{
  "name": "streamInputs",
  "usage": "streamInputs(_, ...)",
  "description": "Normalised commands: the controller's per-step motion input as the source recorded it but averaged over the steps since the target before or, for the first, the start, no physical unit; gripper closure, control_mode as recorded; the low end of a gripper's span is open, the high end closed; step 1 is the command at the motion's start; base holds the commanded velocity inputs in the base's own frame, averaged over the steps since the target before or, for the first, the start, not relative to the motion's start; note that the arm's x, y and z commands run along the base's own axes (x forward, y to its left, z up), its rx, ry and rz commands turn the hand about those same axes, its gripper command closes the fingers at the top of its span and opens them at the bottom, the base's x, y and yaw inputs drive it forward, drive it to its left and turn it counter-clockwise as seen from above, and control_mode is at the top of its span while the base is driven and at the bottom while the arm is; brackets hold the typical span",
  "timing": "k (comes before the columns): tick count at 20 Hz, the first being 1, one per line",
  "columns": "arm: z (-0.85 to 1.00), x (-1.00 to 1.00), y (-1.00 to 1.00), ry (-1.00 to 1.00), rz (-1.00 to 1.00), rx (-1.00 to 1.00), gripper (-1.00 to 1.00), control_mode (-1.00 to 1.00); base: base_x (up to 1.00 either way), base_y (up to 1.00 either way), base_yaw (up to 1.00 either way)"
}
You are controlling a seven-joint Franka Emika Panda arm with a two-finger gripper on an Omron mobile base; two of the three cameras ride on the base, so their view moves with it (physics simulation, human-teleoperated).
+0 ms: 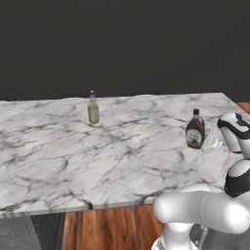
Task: Move the syrup bottle and shaker from the cabinet to the dining counter.
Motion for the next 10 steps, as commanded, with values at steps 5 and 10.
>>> streamInputs(5,-0.39,0.00,0.00,0.00,0.00,0.00,1.00,-1.00,0.00,0.00,0.00)
streamInputs(10,-0.34,0.00,0.00,0.00,0.00,0.00,1.00,-1.00,0.00,0.00,0.00)
